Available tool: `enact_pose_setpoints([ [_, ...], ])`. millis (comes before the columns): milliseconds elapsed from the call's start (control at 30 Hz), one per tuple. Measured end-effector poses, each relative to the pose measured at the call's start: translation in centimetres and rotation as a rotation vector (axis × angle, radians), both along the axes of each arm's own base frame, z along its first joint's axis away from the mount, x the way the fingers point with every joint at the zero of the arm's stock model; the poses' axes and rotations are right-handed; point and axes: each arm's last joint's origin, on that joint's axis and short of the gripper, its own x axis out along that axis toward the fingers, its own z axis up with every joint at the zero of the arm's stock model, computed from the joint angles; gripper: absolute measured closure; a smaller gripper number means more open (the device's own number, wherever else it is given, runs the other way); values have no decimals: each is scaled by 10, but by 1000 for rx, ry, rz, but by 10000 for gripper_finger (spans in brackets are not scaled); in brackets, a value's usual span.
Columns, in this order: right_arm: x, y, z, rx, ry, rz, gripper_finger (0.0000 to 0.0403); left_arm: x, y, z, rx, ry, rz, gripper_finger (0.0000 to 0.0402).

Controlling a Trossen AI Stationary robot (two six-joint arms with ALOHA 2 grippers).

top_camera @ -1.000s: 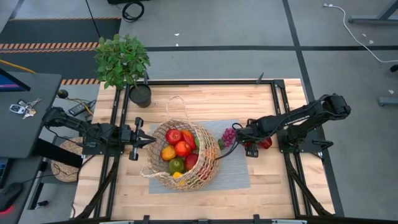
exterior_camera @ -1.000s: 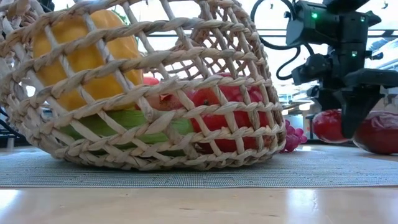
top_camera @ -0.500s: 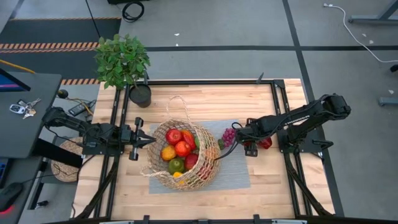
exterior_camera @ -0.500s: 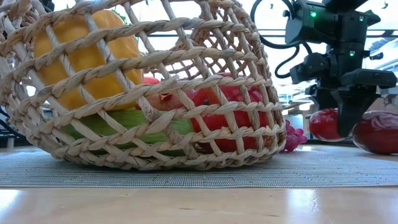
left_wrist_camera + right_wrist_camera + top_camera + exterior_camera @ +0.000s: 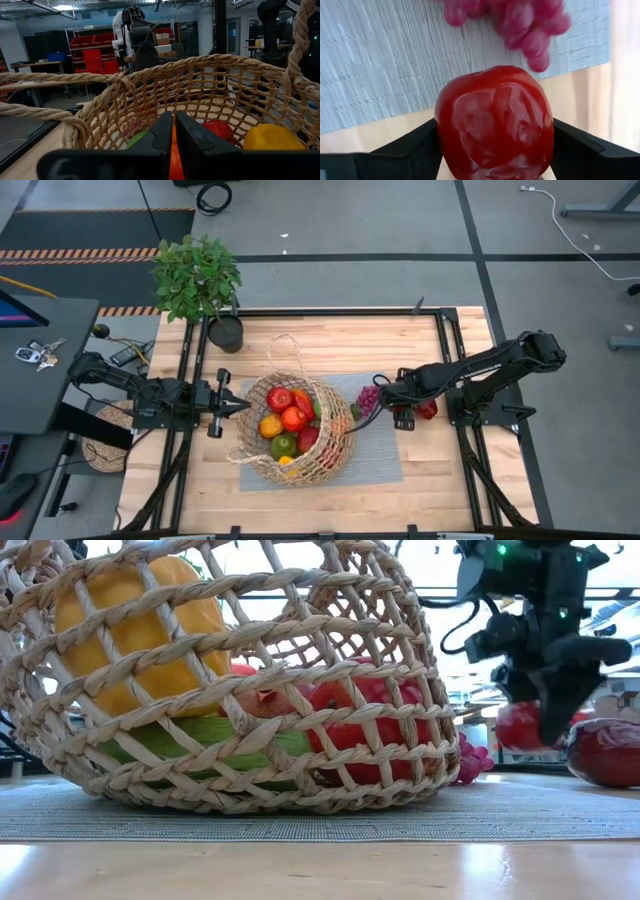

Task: Build produce basket
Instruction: Put the red apple into the brown basket

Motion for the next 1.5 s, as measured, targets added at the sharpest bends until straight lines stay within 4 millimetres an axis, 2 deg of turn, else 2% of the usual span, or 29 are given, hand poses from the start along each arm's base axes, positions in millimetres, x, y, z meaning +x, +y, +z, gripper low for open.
enact_pose_setpoints([
  [267,11,1,32,-9,-94,22,103,0,0,0,0,-1,0,366],
  [633,36,4,97,4,-356,26,103,0,0,0,0,0,0,370],
  [867,46,9,116,-12,-494,54,103,0,0,0,0,1,0,368],
  [1100,57,16,135,-167,-654,155,103,0,0,0,0,1,0,373],
  [1267,65,17,142,-344,-694,386,103,0,0,0,0,1,0,367],
  [1500,70,17,146,-748,-544,971,103,0,0,0,0,1,0,371],
])
